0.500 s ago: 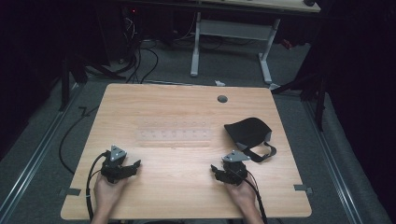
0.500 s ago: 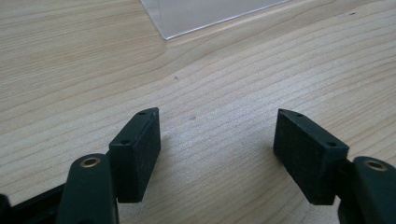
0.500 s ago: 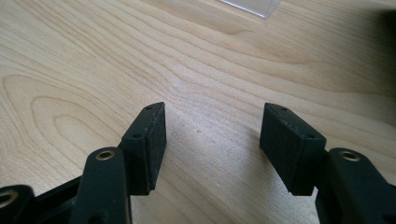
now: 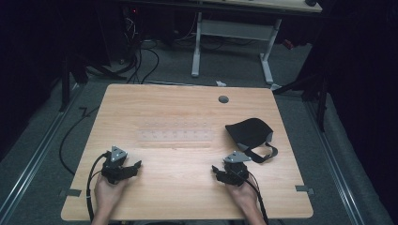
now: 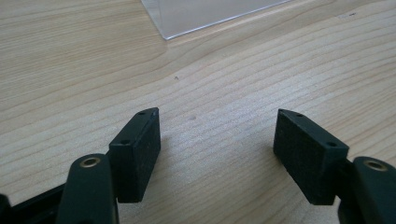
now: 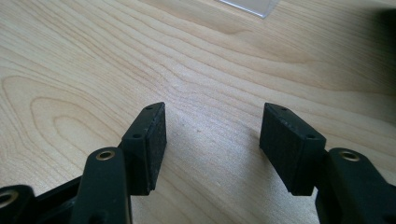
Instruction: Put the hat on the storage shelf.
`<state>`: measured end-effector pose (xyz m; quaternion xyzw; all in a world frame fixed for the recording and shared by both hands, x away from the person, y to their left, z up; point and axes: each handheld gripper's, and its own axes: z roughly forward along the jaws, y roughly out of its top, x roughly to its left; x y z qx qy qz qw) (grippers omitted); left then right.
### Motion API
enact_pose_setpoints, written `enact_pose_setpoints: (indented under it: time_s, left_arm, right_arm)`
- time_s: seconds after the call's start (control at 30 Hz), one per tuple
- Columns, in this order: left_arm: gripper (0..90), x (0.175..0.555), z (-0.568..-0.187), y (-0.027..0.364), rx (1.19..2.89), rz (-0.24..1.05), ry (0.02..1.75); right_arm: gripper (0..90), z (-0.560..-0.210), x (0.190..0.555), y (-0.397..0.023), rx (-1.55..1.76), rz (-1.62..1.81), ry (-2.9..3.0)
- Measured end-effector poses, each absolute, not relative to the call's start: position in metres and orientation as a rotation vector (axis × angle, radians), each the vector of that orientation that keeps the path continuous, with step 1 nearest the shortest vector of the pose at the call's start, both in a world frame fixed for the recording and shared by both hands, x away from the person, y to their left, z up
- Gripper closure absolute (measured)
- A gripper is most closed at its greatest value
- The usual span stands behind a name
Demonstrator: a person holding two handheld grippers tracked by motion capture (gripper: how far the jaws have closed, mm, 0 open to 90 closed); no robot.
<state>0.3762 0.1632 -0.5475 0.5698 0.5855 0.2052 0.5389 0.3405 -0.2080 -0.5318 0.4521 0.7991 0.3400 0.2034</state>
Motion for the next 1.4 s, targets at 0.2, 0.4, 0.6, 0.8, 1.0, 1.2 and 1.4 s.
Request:
enact_pose_setpoints:
  time_s: [0.2, 0.4, 0.6, 0.8, 1.0, 1.2, 1.4]
  left_arm:
    - [32.3, 0.376, -0.547, 0.163, 1.354, 0.488, 1.393]
    - [32.4, 0.376, -0.547, 0.163, 1.354, 0.488, 1.393]
    - [32.5, 0.376, -0.547, 0.163, 1.354, 0.489, 1.394]
    - [32.5, 0.376, -0.547, 0.163, 1.354, 0.489, 1.393]
    - [32.4, 0.376, -0.547, 0.163, 1.353, 0.489, 1.394]
    - [32.4, 0.376, -0.547, 0.163, 1.353, 0.489, 1.394]
    - [32.5, 0.377, -0.547, 0.163, 1.352, 0.489, 1.396]
  right_arm:
    - [43.0, -0.532, 0.34, -0.208, 1.26, 0.95, 2.23]
    - [48.6, -0.529, 0.339, -0.211, 1.286, 0.941, 2.231]
    - [50.0, -0.523, 0.334, -0.213, 1.279, 0.984, 2.23]
    - [50.8, -0.513, 0.32, -0.222, 1.273, 1.008, 2.205]
    - [53.8, -0.508, 0.307, -0.246, 1.315, 1.057, 2.158]
    - [55.9, -0.502, 0.301, -0.271, 1.37, 1.108, 2.07]
    - [55.9, -0.495, 0.299, -0.292, 1.403, 1.11, 1.973]
